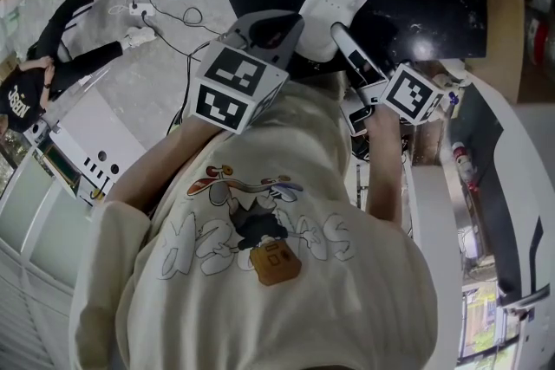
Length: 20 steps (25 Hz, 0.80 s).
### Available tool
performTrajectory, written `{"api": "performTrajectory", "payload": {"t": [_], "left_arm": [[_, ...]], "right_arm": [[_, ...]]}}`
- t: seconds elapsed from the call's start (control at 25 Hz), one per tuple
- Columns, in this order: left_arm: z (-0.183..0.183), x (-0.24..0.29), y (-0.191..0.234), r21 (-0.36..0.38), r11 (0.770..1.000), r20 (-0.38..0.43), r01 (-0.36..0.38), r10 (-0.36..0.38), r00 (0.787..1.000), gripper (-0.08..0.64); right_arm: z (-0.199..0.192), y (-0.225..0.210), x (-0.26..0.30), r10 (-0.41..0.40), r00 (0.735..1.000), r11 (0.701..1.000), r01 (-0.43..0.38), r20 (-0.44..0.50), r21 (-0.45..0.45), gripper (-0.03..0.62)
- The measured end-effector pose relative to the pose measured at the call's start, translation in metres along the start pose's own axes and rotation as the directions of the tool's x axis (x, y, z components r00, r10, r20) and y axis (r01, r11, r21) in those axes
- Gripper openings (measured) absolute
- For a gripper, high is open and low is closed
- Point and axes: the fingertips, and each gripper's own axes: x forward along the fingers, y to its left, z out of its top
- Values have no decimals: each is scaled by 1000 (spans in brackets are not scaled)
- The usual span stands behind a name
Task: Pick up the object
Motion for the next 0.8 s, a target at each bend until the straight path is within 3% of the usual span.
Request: {"api": "performTrajectory", "payload": {"t": [0.52,0.8], "left_arm": [[6,-1,9,-24,1000,8,-13,13,1000,14],[5,0,11,-40,999,4,-9,9,1000,14]], "right_arm": [[-4,10,14,16,995,1000,-16,-99,0,267],[-4,5,17,-27,991,1000,25,-128,-17,267]]}}
